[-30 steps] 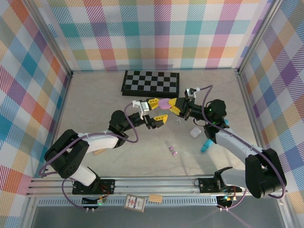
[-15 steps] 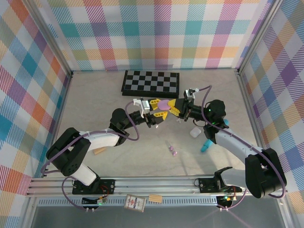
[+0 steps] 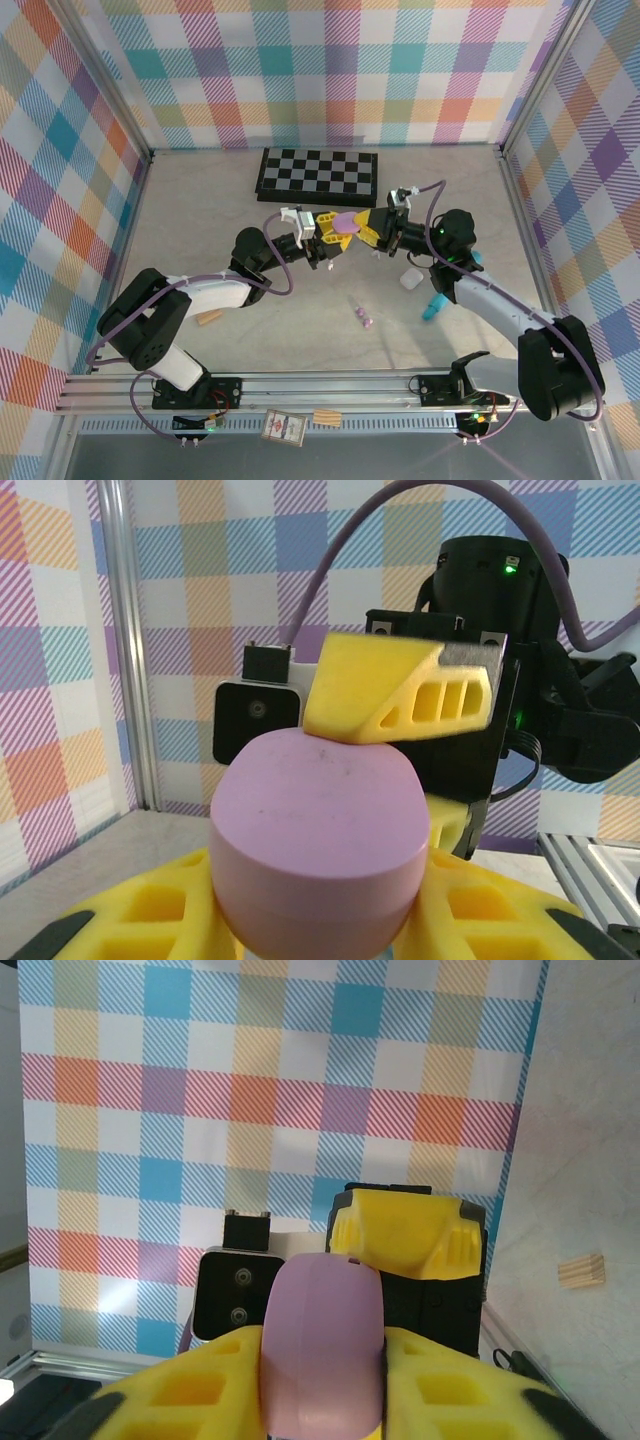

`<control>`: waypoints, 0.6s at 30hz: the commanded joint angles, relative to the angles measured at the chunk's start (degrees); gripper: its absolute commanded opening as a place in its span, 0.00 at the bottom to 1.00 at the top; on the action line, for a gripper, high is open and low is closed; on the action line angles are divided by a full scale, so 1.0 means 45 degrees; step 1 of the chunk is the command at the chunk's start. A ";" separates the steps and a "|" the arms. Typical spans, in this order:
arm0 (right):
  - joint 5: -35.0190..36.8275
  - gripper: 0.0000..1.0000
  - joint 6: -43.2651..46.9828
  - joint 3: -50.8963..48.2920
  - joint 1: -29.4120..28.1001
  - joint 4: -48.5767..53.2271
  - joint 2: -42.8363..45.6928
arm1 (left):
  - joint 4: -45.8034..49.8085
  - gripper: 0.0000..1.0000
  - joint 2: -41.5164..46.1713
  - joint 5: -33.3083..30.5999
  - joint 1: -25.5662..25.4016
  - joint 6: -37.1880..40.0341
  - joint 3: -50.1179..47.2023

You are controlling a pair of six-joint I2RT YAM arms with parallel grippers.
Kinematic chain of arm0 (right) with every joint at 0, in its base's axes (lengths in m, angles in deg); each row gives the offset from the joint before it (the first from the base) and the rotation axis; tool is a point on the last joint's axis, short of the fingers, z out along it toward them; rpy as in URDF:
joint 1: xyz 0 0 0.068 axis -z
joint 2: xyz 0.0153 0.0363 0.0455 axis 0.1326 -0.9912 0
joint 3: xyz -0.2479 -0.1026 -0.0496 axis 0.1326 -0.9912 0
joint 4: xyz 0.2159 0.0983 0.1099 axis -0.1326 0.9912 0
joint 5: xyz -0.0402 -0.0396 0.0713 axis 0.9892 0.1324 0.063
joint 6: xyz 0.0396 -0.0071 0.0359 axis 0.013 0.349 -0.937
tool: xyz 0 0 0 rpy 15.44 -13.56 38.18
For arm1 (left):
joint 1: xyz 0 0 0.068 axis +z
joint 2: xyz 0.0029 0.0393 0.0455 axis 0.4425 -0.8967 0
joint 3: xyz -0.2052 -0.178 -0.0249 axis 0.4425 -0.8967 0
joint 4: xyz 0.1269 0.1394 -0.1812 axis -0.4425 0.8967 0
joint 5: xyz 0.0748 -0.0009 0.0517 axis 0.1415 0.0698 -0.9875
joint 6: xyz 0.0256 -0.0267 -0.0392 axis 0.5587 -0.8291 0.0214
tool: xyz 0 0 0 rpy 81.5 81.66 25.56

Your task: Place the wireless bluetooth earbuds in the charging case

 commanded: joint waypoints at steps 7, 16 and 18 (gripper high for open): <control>0.2136 0.73 0.8428 0.2594 0.0041 1.0622 0.2691 | -0.0184 0.28 0.0362 0.0670 0.0201 0.0135 -0.0198; 0.3606 0.86 1.9869 0.6824 -0.2060 1.8241 0.2600 | 0.2797 0.28 0.1541 0.1522 0.0261 0.1150 -0.1121; 0.4923 0.90 2.2158 0.7488 -0.3208 1.9382 0.2175 | 0.3140 0.28 0.1669 0.1948 0.0261 0.1130 -0.1286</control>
